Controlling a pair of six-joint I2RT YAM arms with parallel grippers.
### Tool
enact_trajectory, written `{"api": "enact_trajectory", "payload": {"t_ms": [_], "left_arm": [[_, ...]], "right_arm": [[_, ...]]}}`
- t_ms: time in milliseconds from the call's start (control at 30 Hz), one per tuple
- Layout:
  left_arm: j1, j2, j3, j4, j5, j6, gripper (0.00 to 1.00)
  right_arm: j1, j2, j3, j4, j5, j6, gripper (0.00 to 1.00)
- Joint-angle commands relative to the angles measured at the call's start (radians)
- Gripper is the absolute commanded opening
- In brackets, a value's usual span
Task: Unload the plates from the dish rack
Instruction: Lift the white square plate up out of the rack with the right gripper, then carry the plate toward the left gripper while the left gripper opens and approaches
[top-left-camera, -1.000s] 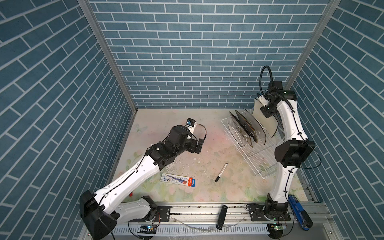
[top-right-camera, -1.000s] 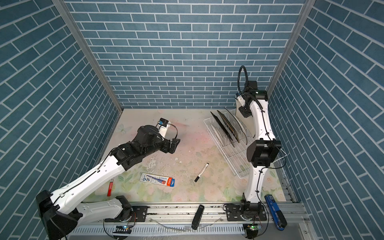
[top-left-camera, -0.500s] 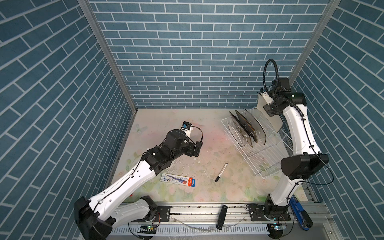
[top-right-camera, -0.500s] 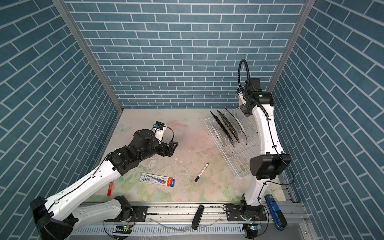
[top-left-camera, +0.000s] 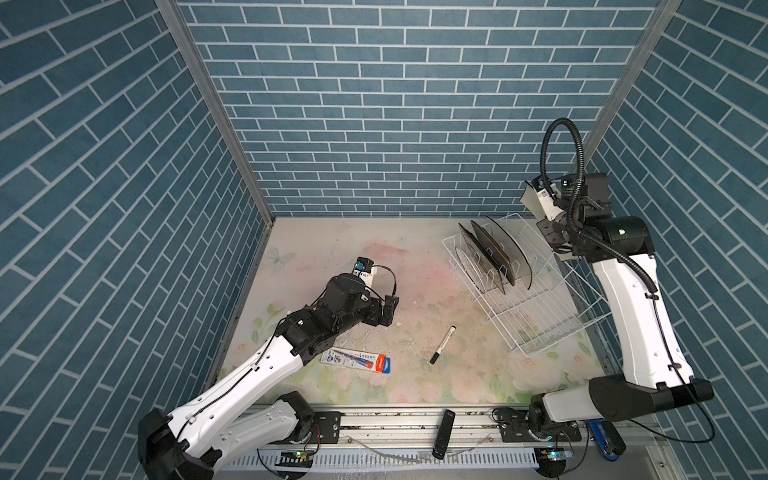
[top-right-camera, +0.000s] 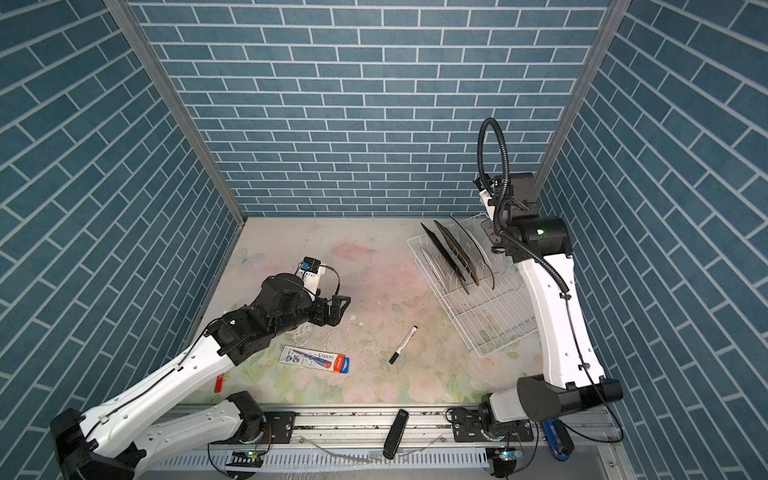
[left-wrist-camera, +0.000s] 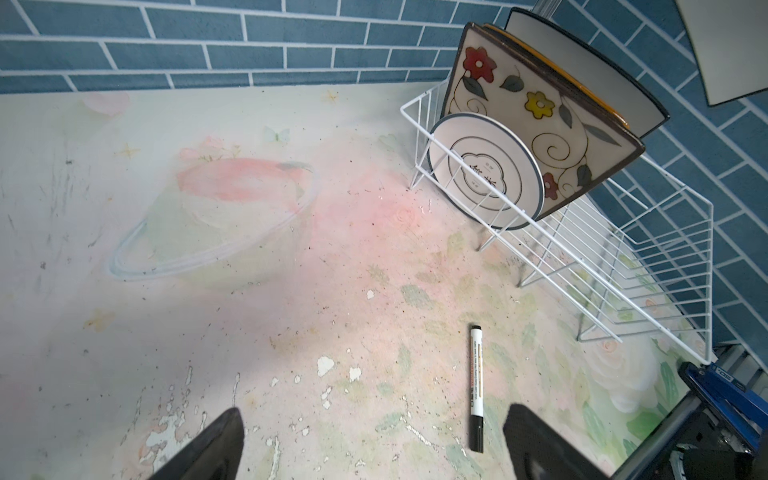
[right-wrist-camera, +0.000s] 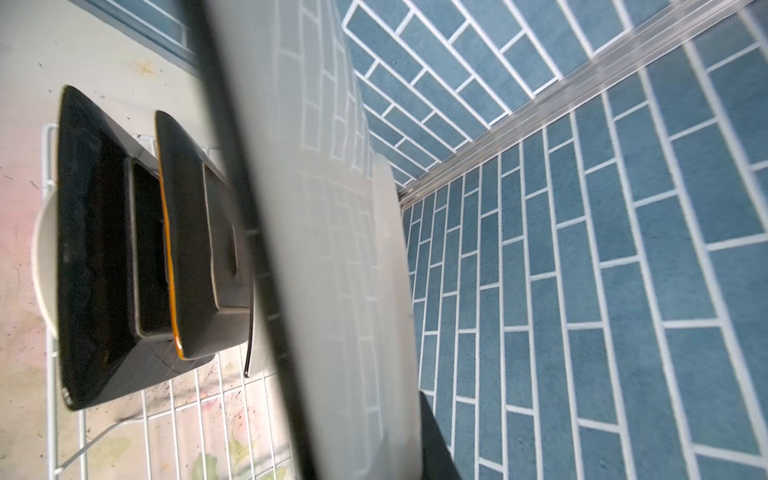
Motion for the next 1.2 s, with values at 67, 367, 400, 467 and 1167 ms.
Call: {"api": "enact_trajectory", "payload": {"t_ms": [67, 367, 400, 467, 1167], "left_arm": [[0.006, -0.069, -0.048, 0.024, 0.018, -0.053, 1.00], [0.007, -0.157, -0.072, 0.027, 0.025, -0.059, 1.00], [0.007, -0.166, -0.078, 0.032, 0.030, -0.064, 1.00], [0.006, -0.185, -0.089, 0.040, 0.037, -0.079, 1.00], [0.006, -0.278, -0.145, 0.243, 0.147, -0.277, 0.99]], "right_arm": [[0.039, -0.185, -0.013, 0.204, 0.006, 0.112, 0.00], [0.046, -0.296, -0.016, 0.178, -0.309, 0.380, 0.00], [0.046, -0.307, -0.034, 0.190, -0.345, 0.414, 0.00], [0.046, -0.350, -0.106, 0.252, -0.419, 0.479, 0.00], [0.047, -0.528, -0.852, 1.320, -0.863, 1.121, 0.00]]}}
